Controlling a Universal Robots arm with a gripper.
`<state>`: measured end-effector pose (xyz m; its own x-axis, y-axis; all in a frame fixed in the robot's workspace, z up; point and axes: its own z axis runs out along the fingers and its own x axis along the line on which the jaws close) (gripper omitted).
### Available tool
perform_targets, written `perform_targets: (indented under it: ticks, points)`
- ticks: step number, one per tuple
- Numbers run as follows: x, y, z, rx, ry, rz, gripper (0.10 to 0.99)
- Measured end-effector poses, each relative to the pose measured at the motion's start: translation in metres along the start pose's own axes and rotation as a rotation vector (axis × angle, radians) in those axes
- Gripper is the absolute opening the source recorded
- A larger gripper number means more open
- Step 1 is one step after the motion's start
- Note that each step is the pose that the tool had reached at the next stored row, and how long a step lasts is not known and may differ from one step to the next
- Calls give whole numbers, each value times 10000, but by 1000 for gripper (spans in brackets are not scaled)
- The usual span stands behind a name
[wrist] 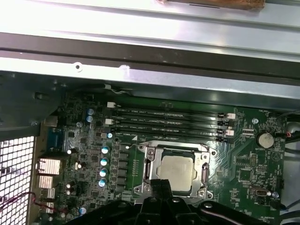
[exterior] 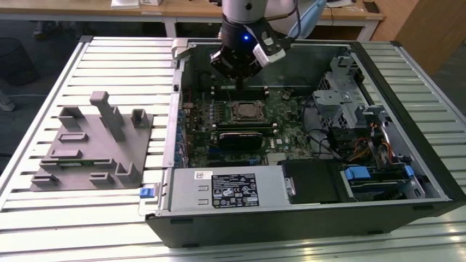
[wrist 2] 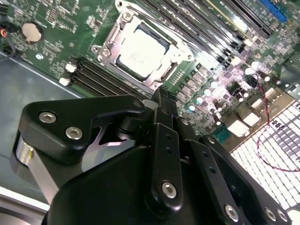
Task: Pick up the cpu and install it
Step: 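Install the first cpu locking lever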
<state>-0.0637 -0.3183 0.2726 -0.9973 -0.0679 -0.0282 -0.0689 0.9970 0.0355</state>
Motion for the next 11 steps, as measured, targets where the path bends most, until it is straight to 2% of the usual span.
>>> perform_targets:
  ticks: [11]
  points:
    - [111, 7, -3, 0, 0, 0, 106]
